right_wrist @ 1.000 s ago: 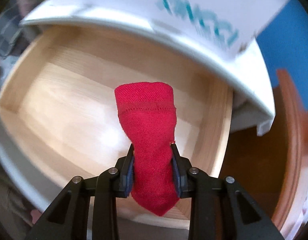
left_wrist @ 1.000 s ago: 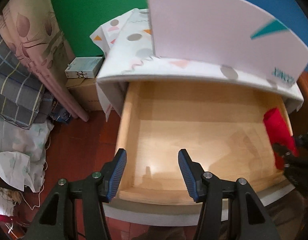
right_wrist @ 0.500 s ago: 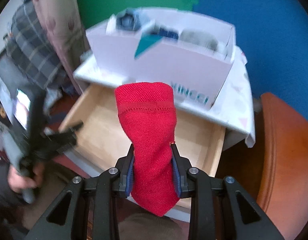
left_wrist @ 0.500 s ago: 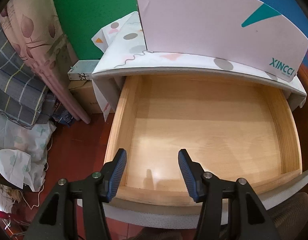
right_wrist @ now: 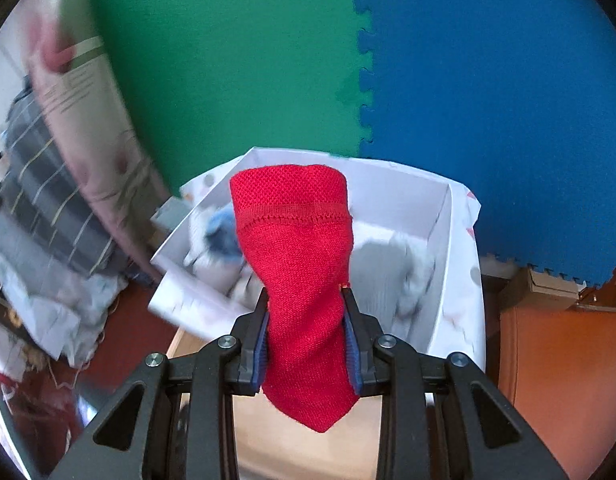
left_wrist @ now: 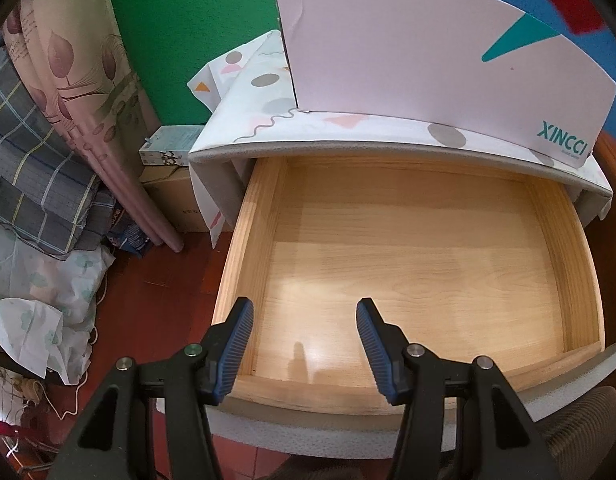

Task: Take underwear out of drawer
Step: 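Lower the red sock into the box and open the right gripper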

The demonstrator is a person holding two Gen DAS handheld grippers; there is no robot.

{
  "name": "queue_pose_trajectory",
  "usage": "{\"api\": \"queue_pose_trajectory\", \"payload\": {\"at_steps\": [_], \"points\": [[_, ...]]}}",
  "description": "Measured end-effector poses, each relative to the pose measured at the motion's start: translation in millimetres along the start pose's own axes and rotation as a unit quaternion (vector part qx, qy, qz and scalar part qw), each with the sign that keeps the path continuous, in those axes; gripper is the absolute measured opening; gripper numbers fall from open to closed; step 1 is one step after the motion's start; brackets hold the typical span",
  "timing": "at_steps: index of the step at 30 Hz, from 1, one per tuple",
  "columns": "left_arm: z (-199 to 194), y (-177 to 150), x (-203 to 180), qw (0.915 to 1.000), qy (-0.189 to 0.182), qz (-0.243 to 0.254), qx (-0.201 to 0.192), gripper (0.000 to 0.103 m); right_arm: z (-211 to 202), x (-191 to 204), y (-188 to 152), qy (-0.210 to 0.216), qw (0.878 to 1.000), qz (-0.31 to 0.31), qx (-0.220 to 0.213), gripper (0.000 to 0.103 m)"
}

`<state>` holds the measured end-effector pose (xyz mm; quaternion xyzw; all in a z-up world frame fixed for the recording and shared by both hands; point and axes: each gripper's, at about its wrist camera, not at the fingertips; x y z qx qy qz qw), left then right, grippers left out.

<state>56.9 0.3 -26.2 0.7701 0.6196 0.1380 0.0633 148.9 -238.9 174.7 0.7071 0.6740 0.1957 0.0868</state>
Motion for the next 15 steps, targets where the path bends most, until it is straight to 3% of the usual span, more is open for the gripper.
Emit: {"api": "queue_pose_trajectory", "payload": {"at_steps": [7, 15], "points": [[0, 0, 0, 1.0, 0.001, 0.0, 0.001, 0.055, 63, -14, 48, -0.023, 0.998, 0.045, 0.047, 0.029], [1, 0, 1, 1.0, 0.0, 0.0, 0.003, 0.055, 97, -9, 51, -0.022, 0.997, 0.046, 0.062, 0.04]]}}
Point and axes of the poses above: each gripper's, at about its wrist camera, not at the fingertips, and z roughly the way its jaws point, x to its left, y to its top, and after that the axes turned 14 degrees about x, right-handed
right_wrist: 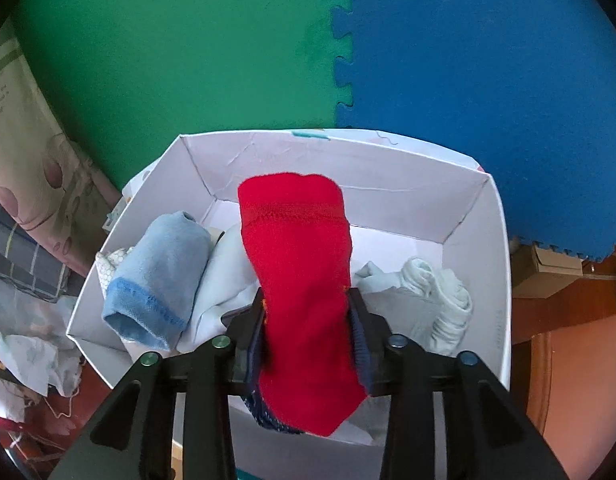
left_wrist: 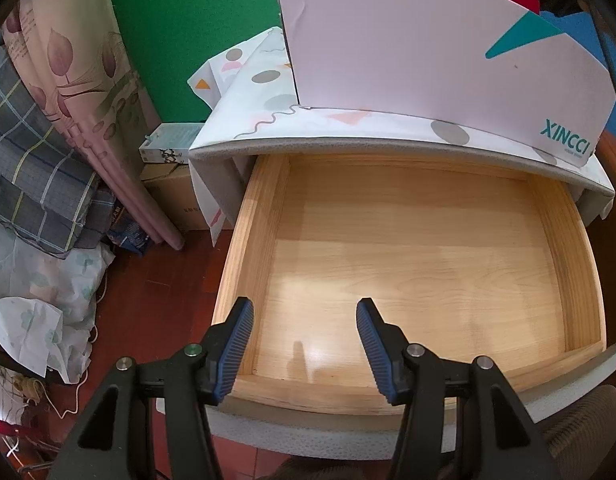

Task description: Take underwear out of drawer

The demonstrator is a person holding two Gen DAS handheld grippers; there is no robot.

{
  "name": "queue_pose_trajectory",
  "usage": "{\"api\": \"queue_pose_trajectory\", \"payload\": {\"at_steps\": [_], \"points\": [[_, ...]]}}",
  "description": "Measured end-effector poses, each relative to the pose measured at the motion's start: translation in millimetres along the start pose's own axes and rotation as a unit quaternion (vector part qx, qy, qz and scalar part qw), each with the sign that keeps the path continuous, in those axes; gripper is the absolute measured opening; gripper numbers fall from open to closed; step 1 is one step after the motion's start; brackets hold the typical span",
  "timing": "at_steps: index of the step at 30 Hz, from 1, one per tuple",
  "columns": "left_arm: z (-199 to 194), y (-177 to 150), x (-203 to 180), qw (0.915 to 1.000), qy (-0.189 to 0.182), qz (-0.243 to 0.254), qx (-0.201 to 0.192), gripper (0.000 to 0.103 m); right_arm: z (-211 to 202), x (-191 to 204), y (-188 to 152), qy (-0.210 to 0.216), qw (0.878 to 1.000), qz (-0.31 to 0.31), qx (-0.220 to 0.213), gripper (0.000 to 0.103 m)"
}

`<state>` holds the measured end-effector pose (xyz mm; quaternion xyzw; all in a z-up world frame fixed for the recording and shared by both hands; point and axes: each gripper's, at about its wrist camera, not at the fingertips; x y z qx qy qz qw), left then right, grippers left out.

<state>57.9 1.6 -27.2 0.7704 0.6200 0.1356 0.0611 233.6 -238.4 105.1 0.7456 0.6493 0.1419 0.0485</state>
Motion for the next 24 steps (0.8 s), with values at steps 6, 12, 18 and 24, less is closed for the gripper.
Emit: {"api": "queue_pose_trajectory", "payload": {"at_steps": [6, 12, 18, 24], "points": [[0, -1, -3, 1.0, -0.001, 0.008, -0.005, 0.055, -13, -2, -18, 0.005, 1.0, -0.004, -0.028, 0.074], [-2, -1, -7, 0.9998, -0.005, 0.017, -0.009, 0.055, -50, -6, -82, 0.017, 0.997, -0.034, -0.071, 0.094], [-10, -4, -12, 0.9993, -0.015, 0.022, -0.025, 0.055, -55, -20, -174, -0.012, 0.994, -0.048, -0.096, 0.102], [-12, -8, -7, 0.999, -0.038, 0.009, -0.022, 0.055, -10, -27, -242, -0.029, 0.997, -0.037, -0.06, 0.102]]}}
Point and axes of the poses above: each gripper's, at about its wrist camera, not at the fingertips, and z roughly the way its jaws point, x to its left, y to its top, and after that the axes turned 14 degrees about x, right-handed
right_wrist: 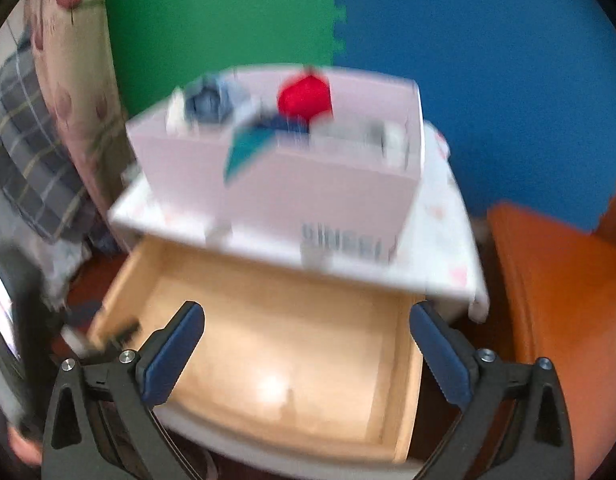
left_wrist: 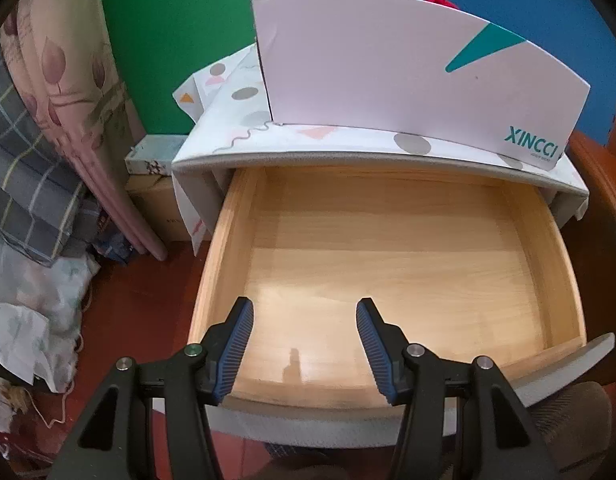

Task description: Take underwear out of drawer

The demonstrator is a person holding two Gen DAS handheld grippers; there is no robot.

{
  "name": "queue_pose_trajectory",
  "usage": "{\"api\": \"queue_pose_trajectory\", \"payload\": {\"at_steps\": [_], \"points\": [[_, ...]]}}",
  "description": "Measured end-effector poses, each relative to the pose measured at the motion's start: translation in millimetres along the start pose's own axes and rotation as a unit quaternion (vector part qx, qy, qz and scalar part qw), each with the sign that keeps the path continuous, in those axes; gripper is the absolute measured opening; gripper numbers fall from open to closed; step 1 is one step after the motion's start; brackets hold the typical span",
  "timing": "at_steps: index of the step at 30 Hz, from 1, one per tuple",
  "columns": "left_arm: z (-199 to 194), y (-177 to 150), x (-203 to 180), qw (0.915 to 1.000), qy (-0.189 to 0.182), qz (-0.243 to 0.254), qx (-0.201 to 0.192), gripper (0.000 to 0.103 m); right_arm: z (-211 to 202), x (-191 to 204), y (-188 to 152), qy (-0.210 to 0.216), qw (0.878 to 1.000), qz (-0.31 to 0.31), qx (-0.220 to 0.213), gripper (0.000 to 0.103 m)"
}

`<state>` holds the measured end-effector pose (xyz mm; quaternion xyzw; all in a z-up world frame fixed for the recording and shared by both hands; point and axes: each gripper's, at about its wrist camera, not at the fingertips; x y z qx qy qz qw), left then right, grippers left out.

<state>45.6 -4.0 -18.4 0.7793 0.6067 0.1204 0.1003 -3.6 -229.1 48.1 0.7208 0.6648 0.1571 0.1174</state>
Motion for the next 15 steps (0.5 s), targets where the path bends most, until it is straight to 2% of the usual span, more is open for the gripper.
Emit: {"api": "queue_pose_trajectory", "payload": {"at_steps": [4, 15], "points": [[-2, -5, -2, 1.0, -0.005, -0.004, 0.003, 0.055, 33, -1, -25, 0.015, 0.999, 0.013, 0.045, 0.102], [-6, -9, -19, 0.9993, 0.023, 0.028, -0.011, 0.055, 59, -2, -40, 0.045, 0.996, 0.023, 0.077, 0.102]]}}
Point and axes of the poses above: each gripper's, at about its wrist camera, not at the fingertips, and z roughly the way its jaws point, x to its left, y to its top, and after that the axes turned 14 degrees about x, right-handed
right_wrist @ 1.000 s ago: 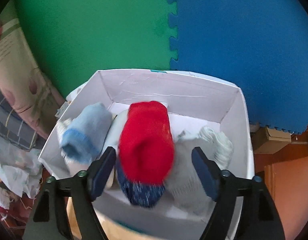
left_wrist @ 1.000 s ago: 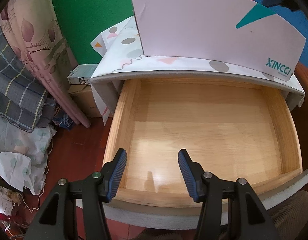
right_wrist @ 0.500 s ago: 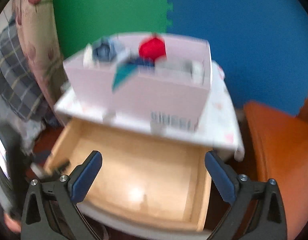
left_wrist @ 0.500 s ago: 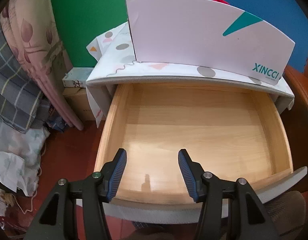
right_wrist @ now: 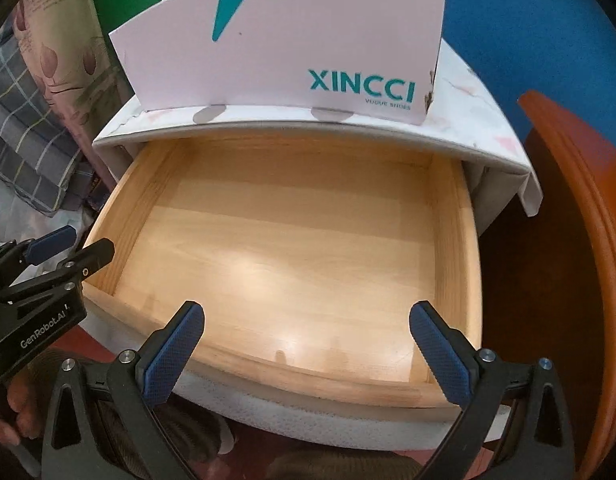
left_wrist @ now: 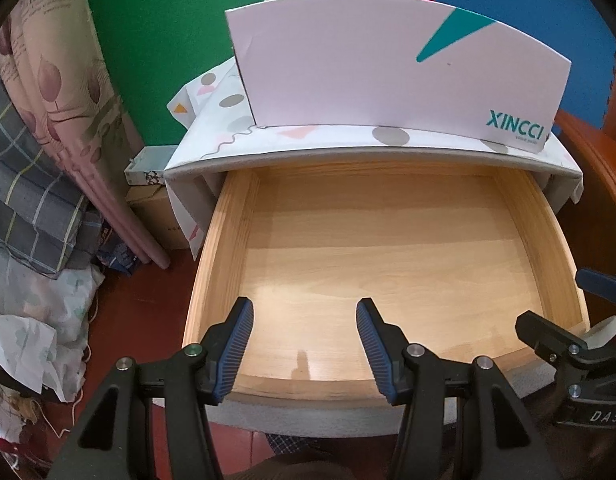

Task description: Take underwear out of drawer

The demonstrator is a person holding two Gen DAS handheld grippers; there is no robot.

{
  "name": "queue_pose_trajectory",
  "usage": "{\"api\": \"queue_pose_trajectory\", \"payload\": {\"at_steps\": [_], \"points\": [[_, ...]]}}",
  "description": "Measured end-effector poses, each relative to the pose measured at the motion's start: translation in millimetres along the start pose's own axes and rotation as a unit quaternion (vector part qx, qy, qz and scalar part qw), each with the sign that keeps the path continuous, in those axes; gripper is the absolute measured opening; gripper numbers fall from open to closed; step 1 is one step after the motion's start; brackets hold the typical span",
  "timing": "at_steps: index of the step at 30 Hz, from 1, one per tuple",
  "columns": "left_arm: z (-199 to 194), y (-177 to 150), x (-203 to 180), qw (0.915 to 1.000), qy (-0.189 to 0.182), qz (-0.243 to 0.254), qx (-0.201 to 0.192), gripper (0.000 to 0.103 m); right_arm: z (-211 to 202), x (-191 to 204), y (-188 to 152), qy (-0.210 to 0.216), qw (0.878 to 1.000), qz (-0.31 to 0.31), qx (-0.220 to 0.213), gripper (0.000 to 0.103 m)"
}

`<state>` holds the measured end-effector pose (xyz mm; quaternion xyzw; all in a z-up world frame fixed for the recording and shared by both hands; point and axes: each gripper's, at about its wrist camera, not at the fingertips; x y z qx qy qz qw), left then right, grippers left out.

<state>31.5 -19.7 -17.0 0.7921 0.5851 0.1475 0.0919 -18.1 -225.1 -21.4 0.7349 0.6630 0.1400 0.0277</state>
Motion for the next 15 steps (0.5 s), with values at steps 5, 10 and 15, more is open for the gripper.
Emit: {"api": "queue_pose_trajectory", "payload": {"at_steps": [5, 10, 15], "points": [[-1.6, -1.1, -2.1, 1.0, 0.002, 0.008, -0.005, 0.055, 6.3, -6.0, -0.2, 0.011, 1.0, 0.016, 0.009, 0.102], [-3.7, -1.4, -3.7, 0.9999, 0.003, 0.012, -0.01, 0.055, 9.4, -2.4, -0.1, 0.008, 1.0, 0.013, 0.014, 0.102], [-4.9, -2.8, -3.6, 0.9999, -0.002, 0.012, -0.011, 0.055, 10.9, 3.4, 0.9, -0.003, 1.0, 0.005, 0.014, 0.102]]}}
Point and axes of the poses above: each gripper's, at about its wrist camera, not at the fingertips, and z roughly the way its jaws point, x to its left, y to its top, and after that the axes turned 14 degrees about x, right-handed
